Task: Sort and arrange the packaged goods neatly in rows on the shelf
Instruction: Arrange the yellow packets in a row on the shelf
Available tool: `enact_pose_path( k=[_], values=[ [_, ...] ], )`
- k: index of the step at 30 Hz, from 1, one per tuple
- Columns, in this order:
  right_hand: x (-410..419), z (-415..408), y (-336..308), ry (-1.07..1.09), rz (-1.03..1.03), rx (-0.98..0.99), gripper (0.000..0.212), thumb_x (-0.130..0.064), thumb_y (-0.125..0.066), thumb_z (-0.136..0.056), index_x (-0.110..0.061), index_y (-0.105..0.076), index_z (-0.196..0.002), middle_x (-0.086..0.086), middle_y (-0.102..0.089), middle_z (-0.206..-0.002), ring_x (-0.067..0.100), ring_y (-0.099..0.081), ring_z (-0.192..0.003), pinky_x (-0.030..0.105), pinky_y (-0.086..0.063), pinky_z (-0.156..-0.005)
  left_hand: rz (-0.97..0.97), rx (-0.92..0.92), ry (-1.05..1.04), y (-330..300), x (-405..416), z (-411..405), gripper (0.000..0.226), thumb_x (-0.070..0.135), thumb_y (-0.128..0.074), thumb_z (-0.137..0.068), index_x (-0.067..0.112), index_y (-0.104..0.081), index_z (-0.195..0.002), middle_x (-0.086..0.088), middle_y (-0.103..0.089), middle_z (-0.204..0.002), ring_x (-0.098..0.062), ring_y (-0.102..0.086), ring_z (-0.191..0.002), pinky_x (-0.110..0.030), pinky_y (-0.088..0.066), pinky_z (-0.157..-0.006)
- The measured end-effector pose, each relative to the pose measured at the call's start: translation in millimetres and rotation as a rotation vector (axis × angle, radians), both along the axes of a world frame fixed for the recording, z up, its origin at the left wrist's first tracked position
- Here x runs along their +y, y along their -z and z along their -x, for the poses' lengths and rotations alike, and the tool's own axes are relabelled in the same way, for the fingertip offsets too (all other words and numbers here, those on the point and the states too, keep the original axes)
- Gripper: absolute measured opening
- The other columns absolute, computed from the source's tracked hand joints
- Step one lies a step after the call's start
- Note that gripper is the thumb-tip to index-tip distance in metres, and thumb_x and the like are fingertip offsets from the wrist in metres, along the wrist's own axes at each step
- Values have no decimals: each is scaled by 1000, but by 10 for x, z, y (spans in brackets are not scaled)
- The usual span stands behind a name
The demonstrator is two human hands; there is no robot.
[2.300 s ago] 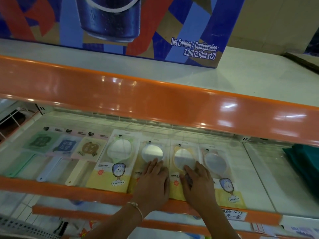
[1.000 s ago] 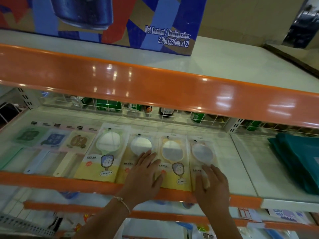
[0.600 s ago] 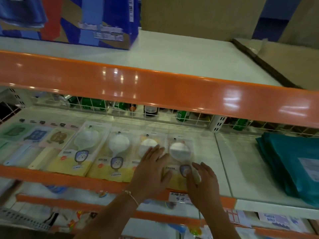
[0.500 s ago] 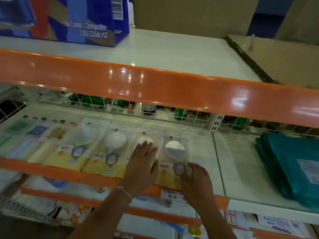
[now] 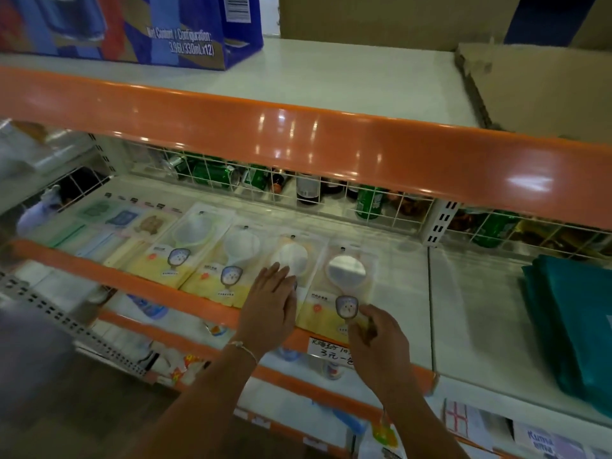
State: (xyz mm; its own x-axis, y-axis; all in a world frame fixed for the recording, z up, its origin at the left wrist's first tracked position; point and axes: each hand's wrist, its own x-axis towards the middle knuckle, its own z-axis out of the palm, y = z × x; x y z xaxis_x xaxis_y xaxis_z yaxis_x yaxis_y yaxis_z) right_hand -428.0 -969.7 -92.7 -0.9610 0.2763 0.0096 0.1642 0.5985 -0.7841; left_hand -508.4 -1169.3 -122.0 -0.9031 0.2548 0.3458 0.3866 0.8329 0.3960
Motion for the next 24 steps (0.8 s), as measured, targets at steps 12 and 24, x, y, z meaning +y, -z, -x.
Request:
enact_pose_path(
  k=[12, 24],
  values=[
    [-74, -24, 143, 77, -133, 88, 26, -28, -64, -88, -23, -63, -113, -8, -65, -107, 9, -61, -91, 33, -56, -84, 154, -74, 42, -10, -32, 30, 50, 31, -28, -95, 7, -60, -125, -15, -54, -136, -34, -42, -134, -47, -30, -114],
    [-48, 16, 161, 126, -169, -28, 38, -36, -76, -80, -27, -68, -115, -4, -58, -132, 13, -60, -109, 33, -51, -97, 164, -127, 35, 1, 4, 31, 66, 40, -12, -93, 8, -49, -138, -15, -37, -151, -31, -23, -145, -41, -12, -119]
  ],
)
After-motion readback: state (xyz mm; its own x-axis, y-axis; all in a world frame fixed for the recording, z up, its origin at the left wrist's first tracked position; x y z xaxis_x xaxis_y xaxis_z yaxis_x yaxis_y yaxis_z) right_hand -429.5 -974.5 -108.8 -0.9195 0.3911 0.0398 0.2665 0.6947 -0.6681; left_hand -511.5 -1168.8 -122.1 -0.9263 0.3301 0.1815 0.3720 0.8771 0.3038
